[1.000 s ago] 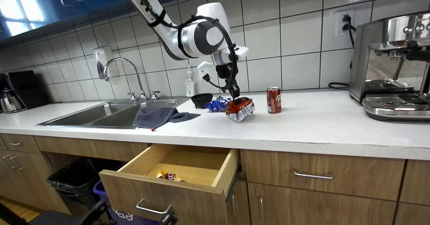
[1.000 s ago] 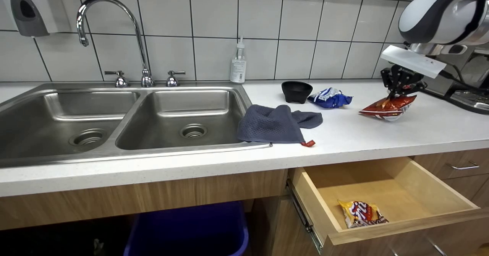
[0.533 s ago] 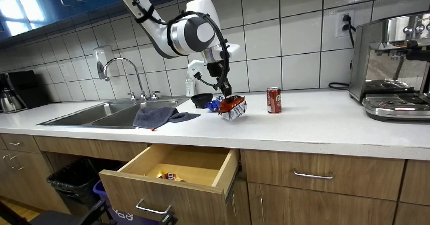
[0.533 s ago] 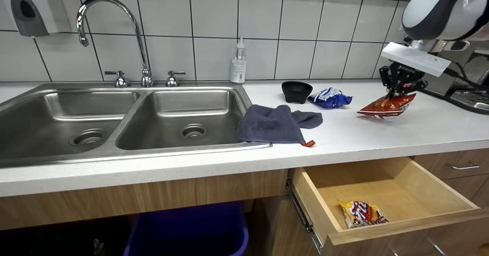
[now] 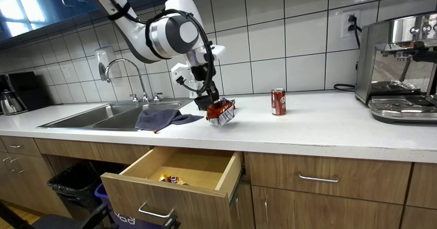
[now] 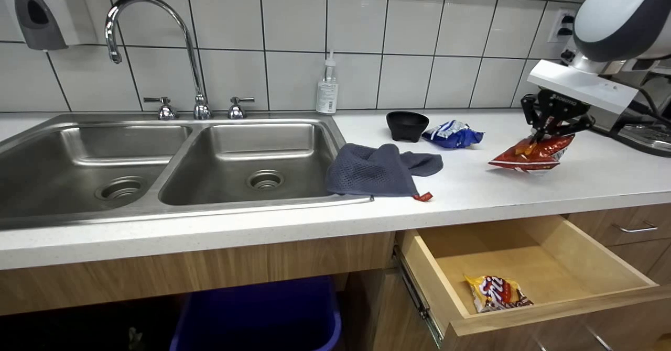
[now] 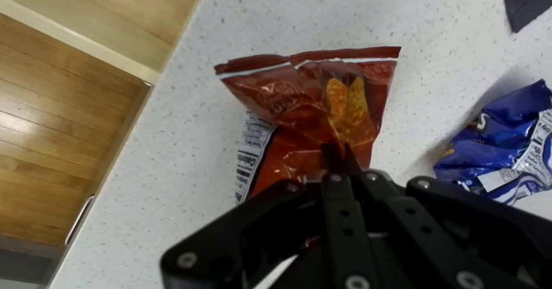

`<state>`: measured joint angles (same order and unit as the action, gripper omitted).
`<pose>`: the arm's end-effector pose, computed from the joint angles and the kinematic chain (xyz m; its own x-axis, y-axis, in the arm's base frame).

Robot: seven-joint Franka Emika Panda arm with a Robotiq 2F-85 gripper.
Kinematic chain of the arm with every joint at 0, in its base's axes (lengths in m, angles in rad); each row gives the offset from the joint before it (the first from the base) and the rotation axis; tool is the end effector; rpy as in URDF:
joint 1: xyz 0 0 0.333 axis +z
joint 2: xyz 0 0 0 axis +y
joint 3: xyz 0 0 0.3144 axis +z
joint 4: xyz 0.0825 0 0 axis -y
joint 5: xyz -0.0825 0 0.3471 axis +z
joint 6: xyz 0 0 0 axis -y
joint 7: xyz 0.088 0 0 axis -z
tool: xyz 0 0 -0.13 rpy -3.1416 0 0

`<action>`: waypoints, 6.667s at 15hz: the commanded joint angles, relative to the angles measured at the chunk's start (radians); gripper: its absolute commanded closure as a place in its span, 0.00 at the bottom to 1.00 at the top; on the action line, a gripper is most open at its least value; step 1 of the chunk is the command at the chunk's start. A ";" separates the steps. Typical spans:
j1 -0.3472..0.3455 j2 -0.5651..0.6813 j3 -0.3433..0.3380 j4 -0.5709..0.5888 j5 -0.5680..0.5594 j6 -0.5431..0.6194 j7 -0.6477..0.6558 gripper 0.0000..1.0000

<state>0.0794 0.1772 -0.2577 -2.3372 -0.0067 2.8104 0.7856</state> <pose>0.5212 -0.0931 0.2997 0.5483 -0.7998 0.2442 -0.7862 -0.5926 -0.1752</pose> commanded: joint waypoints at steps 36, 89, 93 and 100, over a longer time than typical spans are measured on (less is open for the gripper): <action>-0.060 -0.197 0.227 -0.437 0.099 -0.066 -0.282 1.00; -0.057 -0.326 0.232 -0.311 0.164 -0.212 -0.526 0.00; -0.063 -0.329 0.227 -0.280 0.159 -0.227 -0.549 0.00; -0.073 -0.283 0.224 -0.197 0.155 -0.232 -0.570 0.00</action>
<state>0.0284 -0.1288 -0.0385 -2.5901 0.1498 2.6148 0.2455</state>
